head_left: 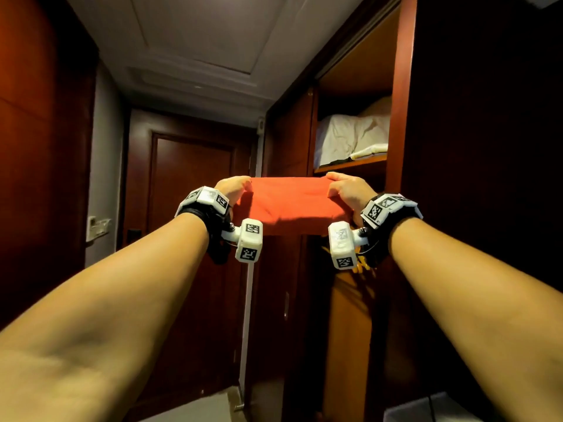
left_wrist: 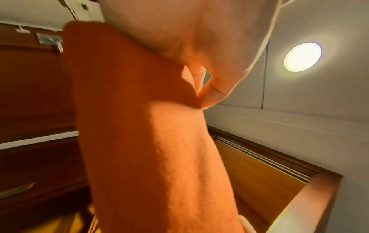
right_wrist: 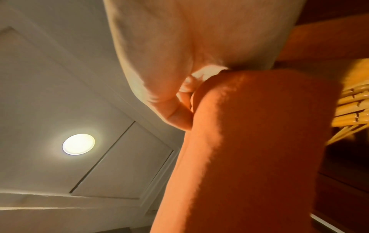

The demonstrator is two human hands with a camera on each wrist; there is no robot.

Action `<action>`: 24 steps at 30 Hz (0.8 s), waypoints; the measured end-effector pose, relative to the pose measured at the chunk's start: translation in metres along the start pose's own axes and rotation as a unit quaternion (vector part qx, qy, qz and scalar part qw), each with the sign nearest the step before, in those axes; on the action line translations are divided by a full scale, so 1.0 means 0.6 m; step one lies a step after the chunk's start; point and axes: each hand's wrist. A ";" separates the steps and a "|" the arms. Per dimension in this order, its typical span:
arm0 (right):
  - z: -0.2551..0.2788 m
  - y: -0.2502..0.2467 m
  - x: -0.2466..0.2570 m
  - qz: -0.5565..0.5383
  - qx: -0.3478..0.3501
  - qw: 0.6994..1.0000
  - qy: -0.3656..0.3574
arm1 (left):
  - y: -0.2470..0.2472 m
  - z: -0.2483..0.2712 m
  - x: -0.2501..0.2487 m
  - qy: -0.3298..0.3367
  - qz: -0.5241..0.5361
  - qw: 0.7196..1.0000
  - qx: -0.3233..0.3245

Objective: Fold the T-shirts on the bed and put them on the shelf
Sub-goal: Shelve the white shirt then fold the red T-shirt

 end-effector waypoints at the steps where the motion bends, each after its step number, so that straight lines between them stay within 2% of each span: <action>1: -0.033 0.003 -0.008 0.004 -0.007 1.000 -0.007 | 0.009 -0.032 -0.002 0.005 0.004 1.000 0.002; 6: -0.162 0.033 -0.040 0.087 -0.055 0.994 -0.033 | 0.056 -0.213 0.038 0.015 0.051 0.998 0.038; 13: -0.343 0.074 -0.081 0.077 -0.082 0.994 -0.008 | 0.098 -0.444 0.070 0.032 0.116 0.985 0.120; 19: -0.462 0.105 -0.080 0.132 -0.194 0.971 -0.032 | 0.142 -0.594 0.063 0.052 0.203 0.954 0.213; 24: -0.544 0.096 -0.070 0.180 -0.238 0.954 -0.038 | 0.206 -0.705 0.044 0.085 0.265 0.925 0.260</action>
Point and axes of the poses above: each hand's wrist, its own z-axis away from the middle knuckle, its own y-axis out of the palm, x = y × z
